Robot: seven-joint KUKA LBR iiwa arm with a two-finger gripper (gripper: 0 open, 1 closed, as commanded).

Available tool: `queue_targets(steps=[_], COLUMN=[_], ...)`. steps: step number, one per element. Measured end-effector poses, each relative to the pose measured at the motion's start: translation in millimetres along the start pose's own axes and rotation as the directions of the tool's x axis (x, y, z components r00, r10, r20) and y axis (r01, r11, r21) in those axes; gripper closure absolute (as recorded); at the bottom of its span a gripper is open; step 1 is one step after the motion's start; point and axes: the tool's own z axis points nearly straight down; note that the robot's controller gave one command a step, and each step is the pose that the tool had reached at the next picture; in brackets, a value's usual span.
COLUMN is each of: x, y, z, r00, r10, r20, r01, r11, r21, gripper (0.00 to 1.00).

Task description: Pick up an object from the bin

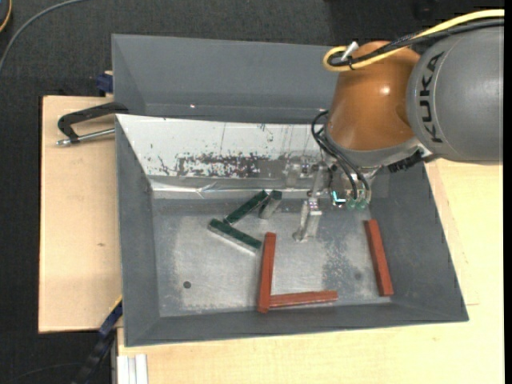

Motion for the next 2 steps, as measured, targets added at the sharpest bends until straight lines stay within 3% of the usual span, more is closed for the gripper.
queue_targets(steps=[1,2], x=[22.7,21.0], y=[48.9,46.9], z=[94.1,91.4], r00=[0.986,0.986], r10=[0.168,0.169], r20=[0.004,0.01], r01=[-0.168,-0.169], r11=[0.986,0.986], r21=[-0.004,-0.003], gripper=[0.0,1.0])
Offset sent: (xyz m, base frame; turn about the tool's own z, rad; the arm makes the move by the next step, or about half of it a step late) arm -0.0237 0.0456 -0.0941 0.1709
